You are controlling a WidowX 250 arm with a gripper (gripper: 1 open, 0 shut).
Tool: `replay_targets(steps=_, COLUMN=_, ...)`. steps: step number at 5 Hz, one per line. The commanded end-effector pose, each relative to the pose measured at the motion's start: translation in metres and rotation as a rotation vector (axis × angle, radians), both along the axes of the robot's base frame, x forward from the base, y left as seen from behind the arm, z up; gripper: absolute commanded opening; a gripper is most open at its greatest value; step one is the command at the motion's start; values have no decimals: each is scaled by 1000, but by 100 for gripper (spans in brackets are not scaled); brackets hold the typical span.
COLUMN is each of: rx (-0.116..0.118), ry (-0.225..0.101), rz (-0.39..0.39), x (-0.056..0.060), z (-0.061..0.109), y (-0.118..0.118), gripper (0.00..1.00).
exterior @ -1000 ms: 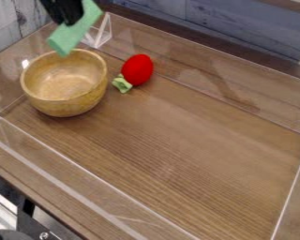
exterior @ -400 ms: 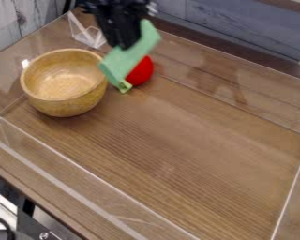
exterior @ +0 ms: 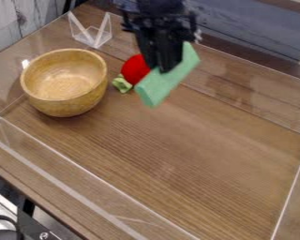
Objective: Remove the green block from the brown bowl and put it on the table
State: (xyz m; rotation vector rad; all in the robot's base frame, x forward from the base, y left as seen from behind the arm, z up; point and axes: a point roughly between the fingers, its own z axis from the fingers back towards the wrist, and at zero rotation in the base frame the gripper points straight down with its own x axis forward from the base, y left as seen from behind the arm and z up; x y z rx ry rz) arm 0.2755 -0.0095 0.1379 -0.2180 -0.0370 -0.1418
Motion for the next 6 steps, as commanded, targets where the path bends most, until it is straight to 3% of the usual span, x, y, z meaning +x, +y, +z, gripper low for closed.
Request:
replay_targets(steps=1, rx=23, ry=-7, rz=-52, x=-2, z=-10, y=-23, gripper=0)
replay_targets(steps=2, rx=52, ry=16, rz=-96, x=-5, z=-35, y=-40, gripper=0)
replay_targets(steps=3, rx=61, ry=21, rz=-86, x=-9, z=-35, y=-30, gripper=100)
replay_targets(steps=4, rx=74, ry=15, rz=-78, x=-10, z=-29, y=-25, gripper=100)
replay_targets(steps=6, rx=74, ry=56, rz=-78, x=-12, z=-47, y=-27, gripper=100)
